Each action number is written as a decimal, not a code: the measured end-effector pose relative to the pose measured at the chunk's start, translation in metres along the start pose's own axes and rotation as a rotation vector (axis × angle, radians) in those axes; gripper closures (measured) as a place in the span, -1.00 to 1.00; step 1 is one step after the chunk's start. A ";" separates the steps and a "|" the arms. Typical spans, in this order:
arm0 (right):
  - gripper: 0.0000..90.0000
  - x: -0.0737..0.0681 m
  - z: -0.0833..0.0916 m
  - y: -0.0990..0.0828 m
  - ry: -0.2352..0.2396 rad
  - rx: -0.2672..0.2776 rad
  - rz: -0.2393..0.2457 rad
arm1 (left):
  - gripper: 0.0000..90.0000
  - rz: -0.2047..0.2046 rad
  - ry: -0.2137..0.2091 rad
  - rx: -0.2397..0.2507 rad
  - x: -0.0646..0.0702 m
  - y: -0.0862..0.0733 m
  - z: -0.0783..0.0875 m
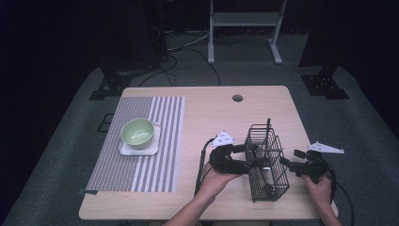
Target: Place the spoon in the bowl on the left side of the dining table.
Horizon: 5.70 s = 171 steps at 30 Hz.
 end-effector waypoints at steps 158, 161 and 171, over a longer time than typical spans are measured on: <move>-0.64 -0.001 -0.002 0.000 -0.020 -0.016 0.007 | 0.98 0.178 0.053 0.390 -0.071 0.025 0.142; -0.64 -0.001 -0.002 0.000 -0.021 -0.017 0.008 | 0.98 0.178 0.071 0.396 -0.074 0.024 0.145; -0.64 -0.001 -0.002 0.000 -0.026 -0.019 0.008 | 0.98 0.202 0.084 0.399 -0.088 0.021 0.153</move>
Point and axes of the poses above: each handheld gripper's, and its own axes: z roughly backward along the jaws, y roughly out of its top, x roughly to its right, the point moved 3 cm from there along -z, roughly forward along the jaws, and after that the axes turned 5 degrees about z, right-handed, at the moved point
